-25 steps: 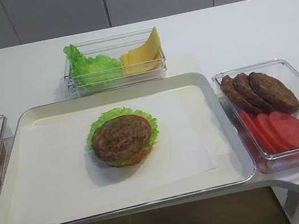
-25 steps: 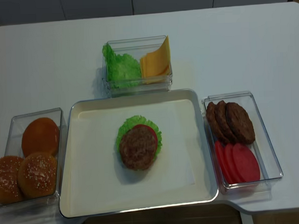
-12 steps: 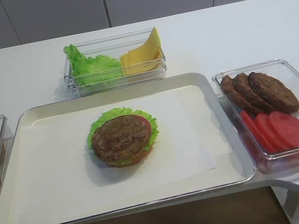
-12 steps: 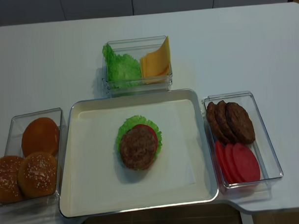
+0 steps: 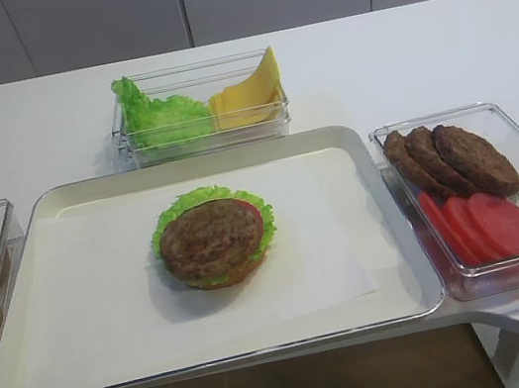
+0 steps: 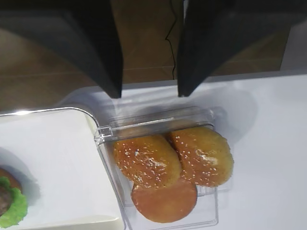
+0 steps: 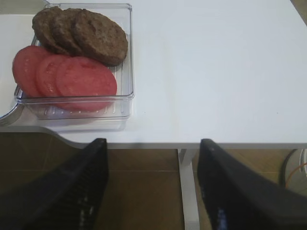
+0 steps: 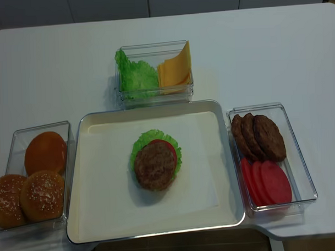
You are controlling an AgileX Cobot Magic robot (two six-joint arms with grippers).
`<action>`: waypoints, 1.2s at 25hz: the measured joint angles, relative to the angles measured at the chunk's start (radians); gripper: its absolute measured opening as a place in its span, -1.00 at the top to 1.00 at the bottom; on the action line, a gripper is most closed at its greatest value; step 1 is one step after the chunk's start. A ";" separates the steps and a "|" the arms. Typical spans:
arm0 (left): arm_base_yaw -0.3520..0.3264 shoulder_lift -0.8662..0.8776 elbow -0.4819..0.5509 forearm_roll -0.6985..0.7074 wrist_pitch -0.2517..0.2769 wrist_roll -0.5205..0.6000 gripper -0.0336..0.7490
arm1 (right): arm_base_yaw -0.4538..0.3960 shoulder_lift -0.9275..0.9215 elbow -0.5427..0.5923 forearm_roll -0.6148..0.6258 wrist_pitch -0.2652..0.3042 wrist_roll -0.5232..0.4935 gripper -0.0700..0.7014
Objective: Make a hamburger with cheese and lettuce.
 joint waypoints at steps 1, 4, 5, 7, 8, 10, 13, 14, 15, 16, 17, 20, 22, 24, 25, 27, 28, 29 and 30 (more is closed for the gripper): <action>0.000 0.000 0.000 0.000 0.000 0.000 0.18 | 0.000 0.000 0.000 0.000 0.000 0.000 -0.34; 0.000 0.000 0.000 0.000 0.000 0.000 0.18 | 0.000 0.000 0.000 0.000 0.000 0.002 -0.34; 0.000 0.000 0.000 0.000 0.000 0.000 0.18 | 0.000 0.000 0.000 0.000 0.000 0.002 -0.34; 0.000 0.000 0.000 0.000 0.000 0.000 0.18 | 0.000 0.000 0.000 0.012 0.000 0.000 -0.34; 0.000 0.000 0.000 0.000 0.000 0.000 0.18 | 0.000 0.000 0.000 0.020 0.000 -0.004 -0.34; 0.000 0.000 0.000 0.000 0.000 0.000 0.18 | 0.000 0.000 0.000 0.037 0.000 -0.023 -0.34; 0.000 0.000 0.000 0.000 0.000 0.000 0.18 | 0.000 0.000 0.000 0.053 0.000 -0.043 -0.34; 0.000 0.000 0.000 0.000 0.000 0.000 0.18 | 0.000 0.000 0.000 0.054 0.000 -0.045 -0.34; 0.000 0.000 0.000 0.000 0.000 0.000 0.18 | 0.000 0.000 0.000 0.054 0.000 -0.045 -0.34; 0.000 0.000 0.000 0.000 0.000 0.000 0.18 | 0.000 0.000 0.000 0.054 0.000 -0.045 -0.34; 0.000 0.000 0.000 0.000 0.000 0.000 0.18 | 0.000 0.000 0.000 0.055 0.000 -0.045 -0.34; 0.000 0.000 0.000 0.000 0.000 0.000 0.18 | 0.000 0.000 0.000 0.055 0.000 -0.045 -0.34; 0.000 0.000 0.000 0.000 0.000 0.000 0.18 | 0.000 0.000 0.000 0.055 0.000 -0.045 -0.34; 0.000 0.000 0.000 0.000 0.000 0.000 0.18 | 0.000 0.000 0.000 0.055 0.000 -0.045 -0.34; 0.000 0.000 0.000 0.000 0.000 0.000 0.18 | 0.000 0.000 0.000 0.055 0.000 -0.045 -0.34; 0.000 0.000 0.000 0.000 0.000 0.000 0.18 | 0.000 0.000 0.000 0.055 0.000 -0.047 -0.34; 0.000 0.000 0.000 0.000 0.000 0.000 0.18 | 0.000 0.000 0.000 0.055 0.000 -0.047 -0.34; 0.000 0.000 0.000 0.000 0.000 0.000 0.18 | 0.000 0.000 0.000 0.055 0.000 -0.047 -0.34; 0.000 0.000 0.000 0.000 0.000 0.000 0.18 | 0.000 0.000 0.000 0.055 0.000 -0.047 -0.34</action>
